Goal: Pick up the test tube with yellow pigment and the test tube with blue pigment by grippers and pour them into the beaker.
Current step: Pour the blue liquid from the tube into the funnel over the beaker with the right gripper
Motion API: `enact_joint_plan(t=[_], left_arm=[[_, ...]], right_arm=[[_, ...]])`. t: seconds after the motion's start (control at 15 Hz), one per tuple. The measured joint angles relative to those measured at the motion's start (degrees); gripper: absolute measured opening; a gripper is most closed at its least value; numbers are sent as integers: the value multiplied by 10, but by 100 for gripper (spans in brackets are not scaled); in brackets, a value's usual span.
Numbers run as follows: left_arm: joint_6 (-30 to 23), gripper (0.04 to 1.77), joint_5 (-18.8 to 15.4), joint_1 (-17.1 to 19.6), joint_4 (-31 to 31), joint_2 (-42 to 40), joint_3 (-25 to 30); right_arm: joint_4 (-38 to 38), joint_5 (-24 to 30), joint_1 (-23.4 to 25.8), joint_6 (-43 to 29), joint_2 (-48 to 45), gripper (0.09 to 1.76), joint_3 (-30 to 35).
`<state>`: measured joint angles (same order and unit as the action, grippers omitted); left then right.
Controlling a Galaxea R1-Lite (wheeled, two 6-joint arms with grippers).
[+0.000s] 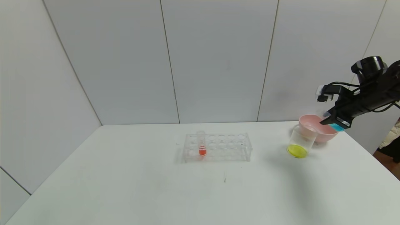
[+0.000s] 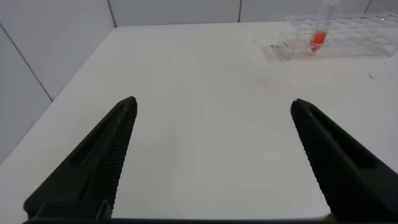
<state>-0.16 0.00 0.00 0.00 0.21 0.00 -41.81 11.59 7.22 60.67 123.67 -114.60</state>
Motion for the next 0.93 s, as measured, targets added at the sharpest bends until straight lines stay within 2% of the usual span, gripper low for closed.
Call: enact_joint_plan(t=[0.53,0.73,0.93], left_arm=[[0,176,0,0,0,0,0],[0,176,0,0,0,0,0],[0,176,0,0,0,0,0]], right_arm=[[-11,-163,-45,49,-14,52,0],[-17,-179,-55,59,-17,52,0],[-25,-225,-64,81,-18,52,0]])
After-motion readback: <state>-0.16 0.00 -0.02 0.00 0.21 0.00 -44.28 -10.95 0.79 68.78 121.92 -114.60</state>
